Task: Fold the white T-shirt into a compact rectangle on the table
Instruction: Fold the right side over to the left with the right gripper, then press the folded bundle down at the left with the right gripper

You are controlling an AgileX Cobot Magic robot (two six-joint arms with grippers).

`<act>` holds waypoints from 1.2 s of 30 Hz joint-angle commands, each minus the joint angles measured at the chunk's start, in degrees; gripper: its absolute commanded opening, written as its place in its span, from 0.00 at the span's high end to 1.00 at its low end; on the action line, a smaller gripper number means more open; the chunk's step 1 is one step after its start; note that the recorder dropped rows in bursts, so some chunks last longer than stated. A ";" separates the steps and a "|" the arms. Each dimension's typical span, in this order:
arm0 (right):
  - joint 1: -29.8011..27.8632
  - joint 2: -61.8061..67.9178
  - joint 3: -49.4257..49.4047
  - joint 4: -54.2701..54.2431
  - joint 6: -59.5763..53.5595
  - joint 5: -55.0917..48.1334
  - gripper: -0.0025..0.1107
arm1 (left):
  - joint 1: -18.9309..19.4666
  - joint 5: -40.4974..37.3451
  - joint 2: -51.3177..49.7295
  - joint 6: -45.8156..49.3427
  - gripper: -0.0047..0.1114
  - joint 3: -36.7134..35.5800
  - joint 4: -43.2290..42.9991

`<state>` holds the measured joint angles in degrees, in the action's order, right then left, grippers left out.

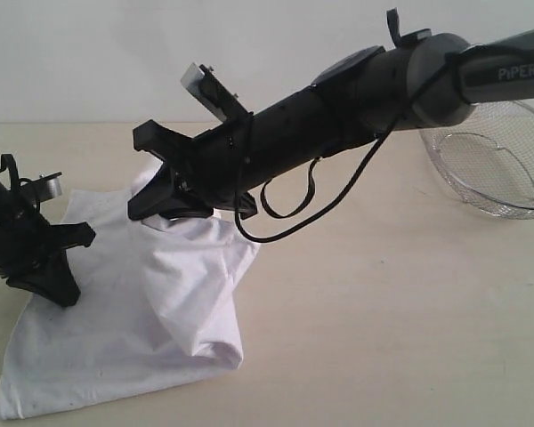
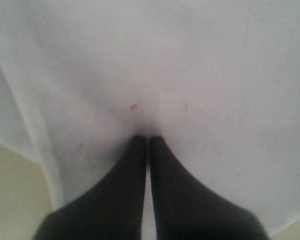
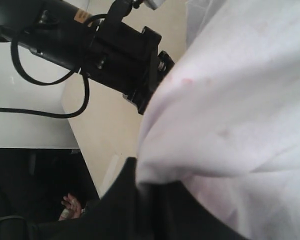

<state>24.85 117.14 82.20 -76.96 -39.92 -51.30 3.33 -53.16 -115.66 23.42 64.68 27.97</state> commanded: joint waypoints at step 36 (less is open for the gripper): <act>10.22 -0.49 1.07 -5.90 -1.59 12.93 0.98 | 5.79 -0.24 21.03 -15.95 0.92 0.65 -16.66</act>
<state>34.15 117.14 82.66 -82.13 -40.96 -39.47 8.88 -53.26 -95.22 8.07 65.06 10.91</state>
